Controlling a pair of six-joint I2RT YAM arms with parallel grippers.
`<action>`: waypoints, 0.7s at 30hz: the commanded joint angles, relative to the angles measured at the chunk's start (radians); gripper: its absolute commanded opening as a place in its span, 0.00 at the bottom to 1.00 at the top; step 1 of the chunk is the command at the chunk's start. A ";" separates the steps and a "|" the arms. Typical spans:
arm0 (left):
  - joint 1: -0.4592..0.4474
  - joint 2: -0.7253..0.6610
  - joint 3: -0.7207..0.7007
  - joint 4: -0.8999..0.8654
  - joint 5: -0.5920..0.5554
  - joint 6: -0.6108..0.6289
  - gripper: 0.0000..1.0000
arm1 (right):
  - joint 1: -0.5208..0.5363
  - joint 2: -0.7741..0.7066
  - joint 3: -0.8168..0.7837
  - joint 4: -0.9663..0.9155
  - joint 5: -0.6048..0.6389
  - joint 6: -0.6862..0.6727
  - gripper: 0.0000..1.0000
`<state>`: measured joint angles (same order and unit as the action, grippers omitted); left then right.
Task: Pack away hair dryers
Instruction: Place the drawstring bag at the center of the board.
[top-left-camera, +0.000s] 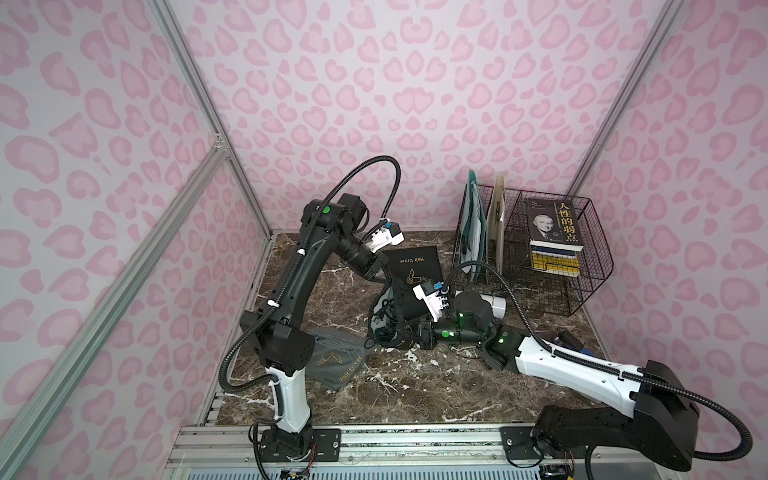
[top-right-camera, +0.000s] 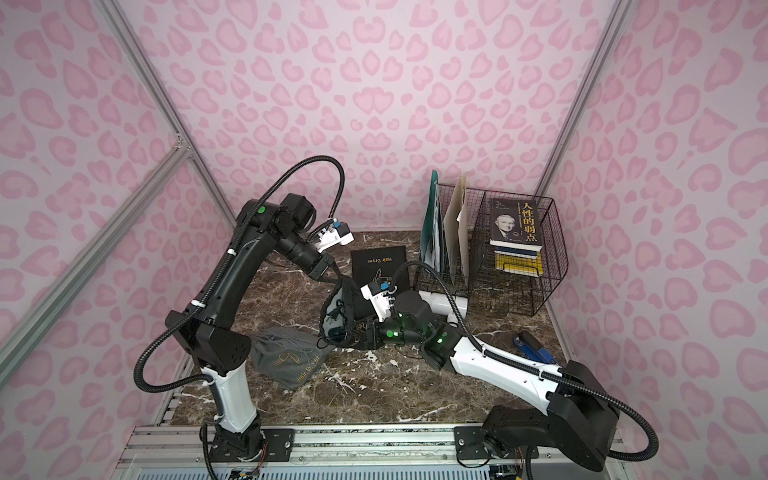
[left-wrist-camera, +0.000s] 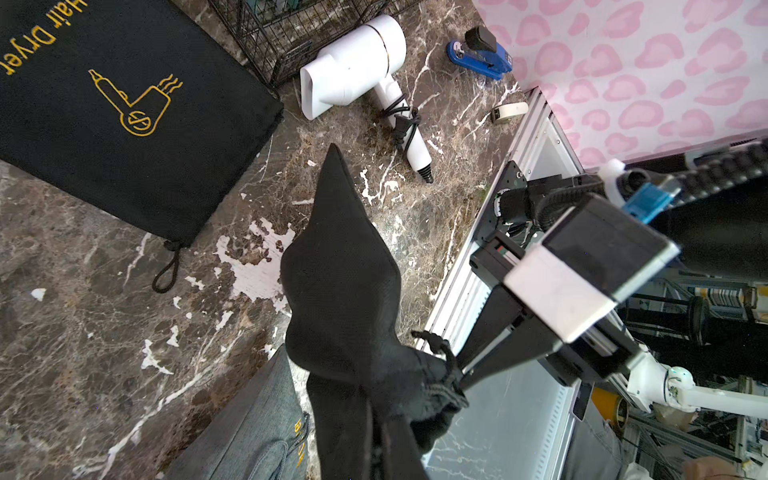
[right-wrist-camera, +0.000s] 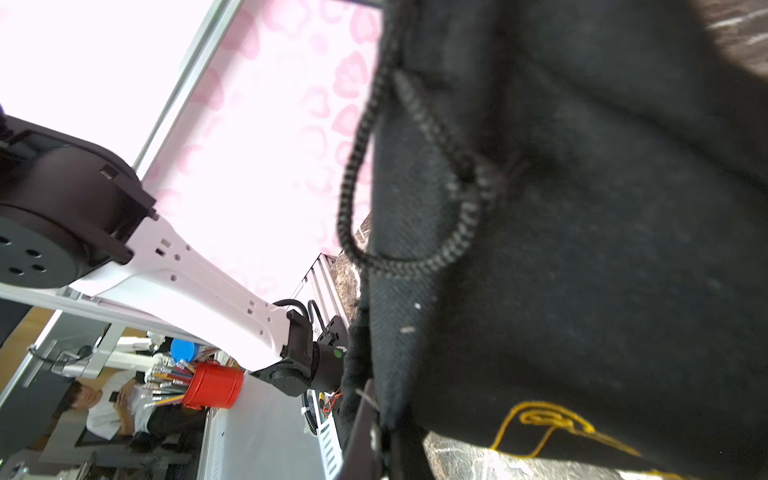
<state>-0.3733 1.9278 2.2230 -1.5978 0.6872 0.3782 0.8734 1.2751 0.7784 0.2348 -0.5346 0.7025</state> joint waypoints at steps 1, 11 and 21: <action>0.004 0.002 -0.014 0.052 0.060 0.008 0.11 | 0.004 -0.016 -0.025 0.073 0.054 0.036 0.00; 0.001 0.017 -0.061 0.082 0.122 -0.005 0.22 | -0.009 -0.102 -0.105 0.058 0.256 0.089 0.00; -0.012 0.000 -0.074 0.096 0.139 -0.007 0.47 | -0.025 -0.226 -0.217 0.070 0.358 0.129 0.00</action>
<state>-0.3874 1.9472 2.1548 -1.5085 0.8082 0.3664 0.8490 1.0691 0.5831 0.2638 -0.2111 0.8192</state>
